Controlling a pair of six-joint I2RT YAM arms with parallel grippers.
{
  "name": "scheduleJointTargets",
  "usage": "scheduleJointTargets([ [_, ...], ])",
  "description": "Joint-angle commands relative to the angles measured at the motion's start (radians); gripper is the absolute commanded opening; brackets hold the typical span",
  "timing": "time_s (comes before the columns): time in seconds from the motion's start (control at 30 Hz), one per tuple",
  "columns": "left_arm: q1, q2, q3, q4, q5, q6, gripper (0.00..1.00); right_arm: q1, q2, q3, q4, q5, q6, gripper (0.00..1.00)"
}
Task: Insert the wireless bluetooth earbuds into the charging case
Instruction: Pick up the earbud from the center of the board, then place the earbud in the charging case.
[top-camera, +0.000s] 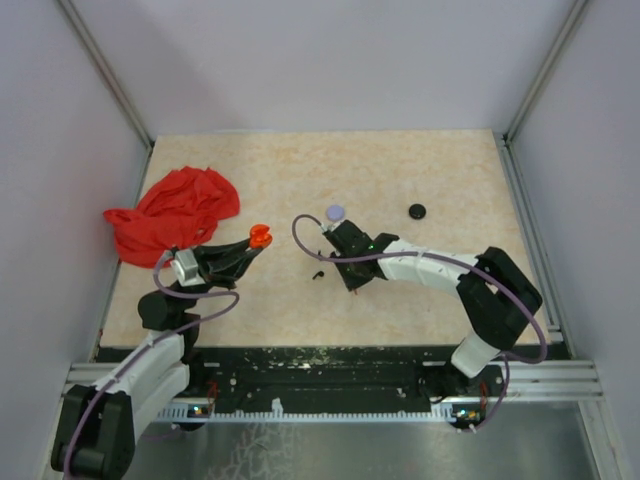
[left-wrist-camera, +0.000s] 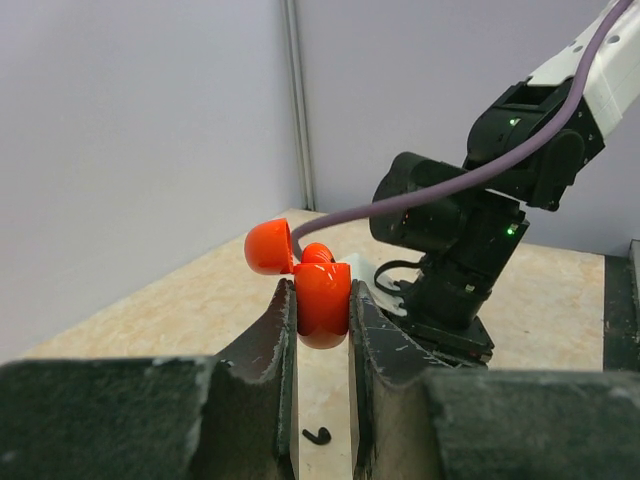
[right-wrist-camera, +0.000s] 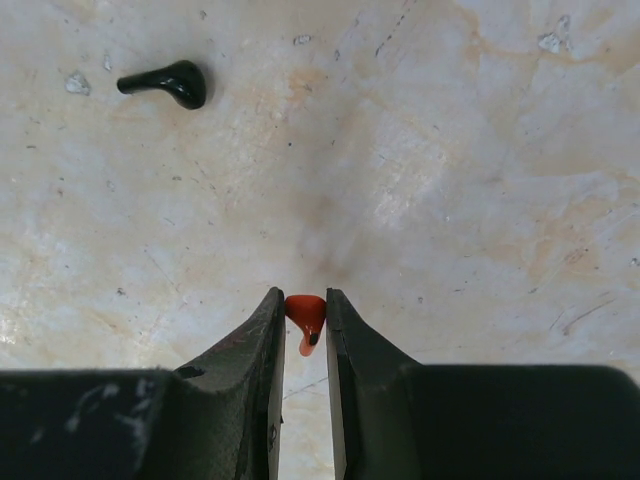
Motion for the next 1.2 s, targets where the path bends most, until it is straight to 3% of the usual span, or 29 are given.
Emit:
scheduleJointTargets([
  [0.0, 0.007, 0.012, 0.036, 0.043, 0.023, -0.02, 0.0, -0.006, -0.083, -0.009, 0.074, 0.024, -0.019, 0.12],
  [0.4, 0.005, 0.119, 0.054, 0.119, 0.081, -0.119, 0.0, 0.029, -0.337, 0.004, 0.375, -0.013, -0.162, 0.12],
  [0.83, 0.002, 0.164, 0.06, 0.158, 0.109, -0.16, 0.0, 0.112, -0.442, -0.001, 0.645, -0.104, -0.235, 0.12],
  [1.17, -0.01, 0.184, 0.058, 0.196, 0.113, -0.177, 0.0, 0.14, -0.458, 0.019, 0.743, -0.22, -0.258, 0.12],
])
